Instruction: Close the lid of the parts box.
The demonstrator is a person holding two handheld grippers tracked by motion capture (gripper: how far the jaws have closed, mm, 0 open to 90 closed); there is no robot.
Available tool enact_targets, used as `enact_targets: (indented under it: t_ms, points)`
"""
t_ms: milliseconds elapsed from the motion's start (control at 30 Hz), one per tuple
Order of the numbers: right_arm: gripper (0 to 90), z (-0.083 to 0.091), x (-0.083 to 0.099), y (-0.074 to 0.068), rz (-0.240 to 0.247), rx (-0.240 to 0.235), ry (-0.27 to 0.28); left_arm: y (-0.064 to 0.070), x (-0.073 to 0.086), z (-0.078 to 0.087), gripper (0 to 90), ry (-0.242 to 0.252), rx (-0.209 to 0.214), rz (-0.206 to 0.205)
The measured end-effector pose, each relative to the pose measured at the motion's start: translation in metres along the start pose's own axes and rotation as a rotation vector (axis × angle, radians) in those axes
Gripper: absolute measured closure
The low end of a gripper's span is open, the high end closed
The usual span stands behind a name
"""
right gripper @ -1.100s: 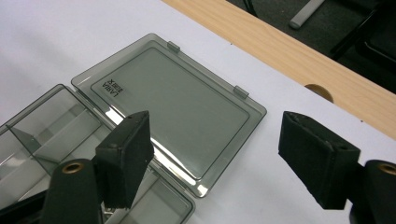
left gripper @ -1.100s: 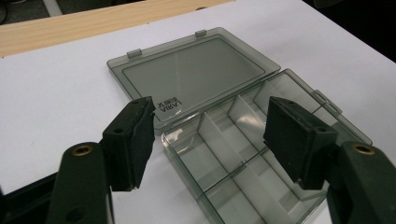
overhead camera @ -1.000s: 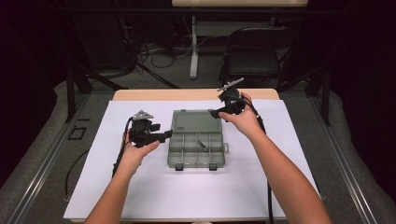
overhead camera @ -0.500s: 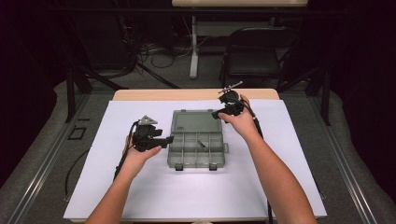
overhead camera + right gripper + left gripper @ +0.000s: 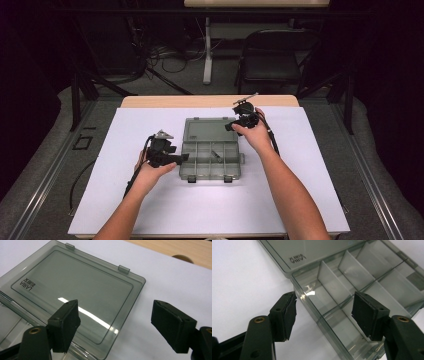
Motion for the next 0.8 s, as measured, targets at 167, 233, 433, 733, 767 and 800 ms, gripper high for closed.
enact_targets:
  t_ms: [167,233,433,733,767,800]
  points:
    - [22.2,-0.005,0.004,-0.004,-0.017,-0.013,0.002,0.000,0.007,-0.006,37.3,-0.036,-0.005,0.009]
    - [22.2,-0.007,0.006,-0.005,-0.028,-0.020,0.002,0.001,0.008,-0.006,38.2,-0.037,-0.005,0.012]
    - [22.2,-0.013,0.012,-0.006,-0.036,-0.028,-0.008,0.002,0.016,-0.013,41.0,-0.069,-0.017,-0.001]
    - [22.2,-0.018,0.015,-0.007,-0.086,-0.050,0.001,0.003,0.021,-0.019,44.5,-0.098,-0.026,-0.006]
    - [22.2,-0.019,0.016,-0.008,-0.095,-0.058,0.005,0.004,0.022,-0.020,45.5,-0.104,-0.019,-0.002]
    - [22.2,-0.019,0.016,-0.008,-0.095,-0.058,0.005,0.004,0.022,-0.020,45.6,-0.104,-0.019,-0.002]
Point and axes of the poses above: each handheld gripper's, and its own axes: z roughly backward along the jaws, x roughly out of its underside, y roughly to its right, the point moved 9 cm from there along -z, roughly forward along the jaws, and after that the axes turned 8 degrees about z, right-handed, at the moved point
